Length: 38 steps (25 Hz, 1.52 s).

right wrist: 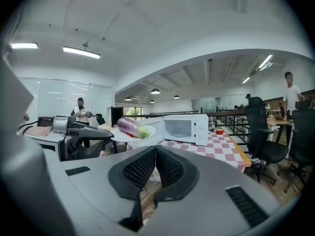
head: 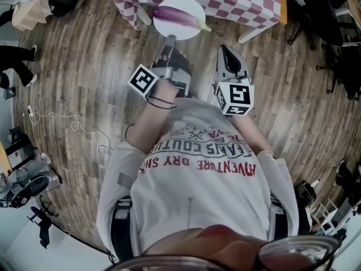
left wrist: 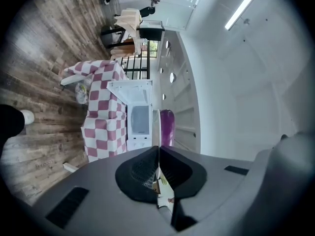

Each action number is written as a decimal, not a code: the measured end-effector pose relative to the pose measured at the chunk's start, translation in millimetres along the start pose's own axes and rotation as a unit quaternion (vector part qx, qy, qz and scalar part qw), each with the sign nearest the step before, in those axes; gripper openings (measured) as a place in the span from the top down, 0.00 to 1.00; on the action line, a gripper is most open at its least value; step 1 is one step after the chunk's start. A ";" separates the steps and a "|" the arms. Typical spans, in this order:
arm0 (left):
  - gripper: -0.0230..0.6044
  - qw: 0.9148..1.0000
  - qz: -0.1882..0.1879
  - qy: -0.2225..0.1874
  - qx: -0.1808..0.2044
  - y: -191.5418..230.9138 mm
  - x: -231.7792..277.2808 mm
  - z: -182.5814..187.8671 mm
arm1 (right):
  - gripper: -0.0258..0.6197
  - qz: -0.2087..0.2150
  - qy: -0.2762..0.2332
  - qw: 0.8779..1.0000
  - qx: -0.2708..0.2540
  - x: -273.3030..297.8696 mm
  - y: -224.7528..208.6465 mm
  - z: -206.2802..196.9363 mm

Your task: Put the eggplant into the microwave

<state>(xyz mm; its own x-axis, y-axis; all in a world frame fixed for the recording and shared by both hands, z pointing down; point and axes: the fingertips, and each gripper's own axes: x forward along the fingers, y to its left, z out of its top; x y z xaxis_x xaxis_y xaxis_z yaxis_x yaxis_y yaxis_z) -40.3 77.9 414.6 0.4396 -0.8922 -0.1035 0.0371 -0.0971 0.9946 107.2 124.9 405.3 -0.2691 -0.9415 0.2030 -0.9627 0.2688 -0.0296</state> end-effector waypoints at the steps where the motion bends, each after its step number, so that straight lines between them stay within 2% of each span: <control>1: 0.91 1.000 0.000 0.000 0.000 1.9 8.3 3.5 | 0.92 0.000 0.000 1.000 -0.001 8.0 -2.8 1.0; 12: 0.91 0.999 0.005 0.036 -0.023 21.1 137.2 48.5 | 0.92 -0.022 0.007 1.000 0.002 125.3 -39.4 28.0; 21: 0.91 0.995 0.005 0.095 -0.033 39.8 254.3 72.5 | 0.92 -0.076 0.006 0.997 0.001 225.3 -93.0 50.2; 26: 0.91 0.992 0.001 0.122 -0.023 42.9 312.3 83.7 | 0.92 -0.099 0.009 0.995 0.011 276.2 -124.6 57.1; 31: 0.91 0.992 0.037 0.120 -0.018 68.6 339.9 96.5 | 0.92 -0.108 0.016 0.994 0.018 316.7 -148.9 59.2; 34: 0.91 0.992 0.040 0.115 -0.028 74.6 353.1 96.5 | 0.92 -0.116 0.021 0.993 0.014 331.8 -164.2 58.2; 38: 0.91 0.994 0.051 0.094 -0.035 87.4 369.5 94.4 | 0.92 -0.095 0.026 0.995 0.012 352.5 -180.5 56.1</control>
<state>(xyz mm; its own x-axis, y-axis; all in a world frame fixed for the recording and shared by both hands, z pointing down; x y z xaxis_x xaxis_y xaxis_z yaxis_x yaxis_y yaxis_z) 40.7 -301.9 462.4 0.6041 -0.7969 -0.0050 0.0424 0.0259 0.9988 184.6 -266.9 427.4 -0.0807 -0.9628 0.2581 -0.9967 0.0813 -0.0084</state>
